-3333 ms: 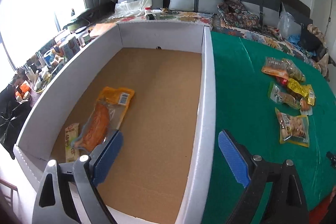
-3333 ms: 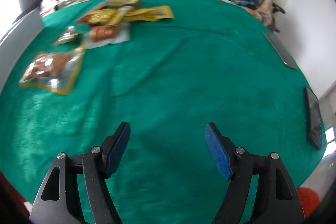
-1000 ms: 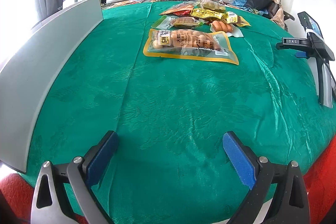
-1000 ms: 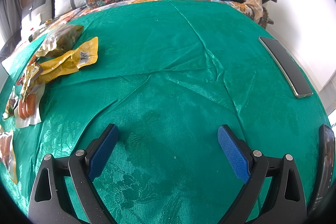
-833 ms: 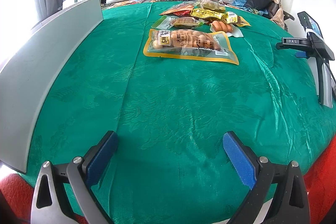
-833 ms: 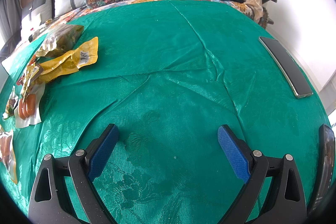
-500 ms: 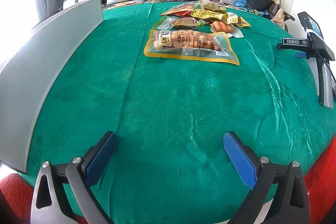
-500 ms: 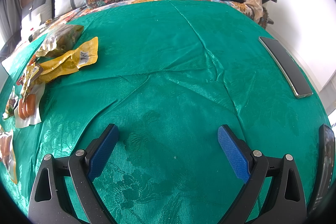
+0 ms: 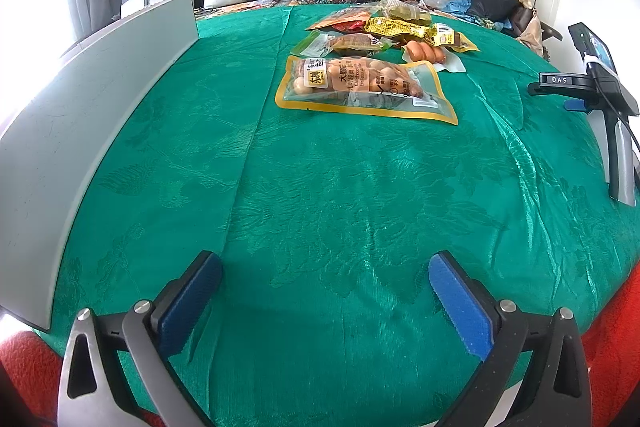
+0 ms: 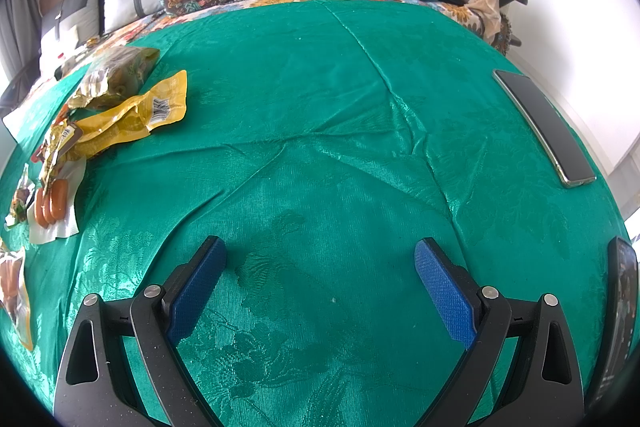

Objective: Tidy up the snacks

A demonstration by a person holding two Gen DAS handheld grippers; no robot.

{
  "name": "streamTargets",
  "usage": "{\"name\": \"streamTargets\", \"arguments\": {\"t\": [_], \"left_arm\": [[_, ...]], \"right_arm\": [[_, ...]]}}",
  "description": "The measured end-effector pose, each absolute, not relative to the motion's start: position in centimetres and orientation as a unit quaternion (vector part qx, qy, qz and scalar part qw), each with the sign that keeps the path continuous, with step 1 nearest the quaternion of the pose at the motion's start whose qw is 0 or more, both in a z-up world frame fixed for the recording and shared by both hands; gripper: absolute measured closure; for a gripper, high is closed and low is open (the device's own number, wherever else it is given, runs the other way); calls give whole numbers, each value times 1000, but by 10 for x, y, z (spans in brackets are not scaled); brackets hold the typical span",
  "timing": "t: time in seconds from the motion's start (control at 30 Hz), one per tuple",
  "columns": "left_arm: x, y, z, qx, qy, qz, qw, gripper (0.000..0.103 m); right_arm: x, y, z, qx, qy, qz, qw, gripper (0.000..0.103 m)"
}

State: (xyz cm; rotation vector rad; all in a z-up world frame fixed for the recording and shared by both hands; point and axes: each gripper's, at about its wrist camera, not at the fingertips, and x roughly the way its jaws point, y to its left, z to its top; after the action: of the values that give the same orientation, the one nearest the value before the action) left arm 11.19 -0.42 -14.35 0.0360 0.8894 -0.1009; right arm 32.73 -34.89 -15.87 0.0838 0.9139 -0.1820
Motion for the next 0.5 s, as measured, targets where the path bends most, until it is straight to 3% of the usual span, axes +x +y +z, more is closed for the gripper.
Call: {"name": "streamTargets", "arguments": {"t": [0.37, 0.5], "left_arm": [[129, -8, -137, 34, 483, -85, 871, 1], [163, -30, -111, 126, 509, -215, 824, 1]], "right_arm": [[328, -350, -159, 40, 441, -88, 893, 6], [328, -349, -159, 40, 441, -88, 892, 6]]}}
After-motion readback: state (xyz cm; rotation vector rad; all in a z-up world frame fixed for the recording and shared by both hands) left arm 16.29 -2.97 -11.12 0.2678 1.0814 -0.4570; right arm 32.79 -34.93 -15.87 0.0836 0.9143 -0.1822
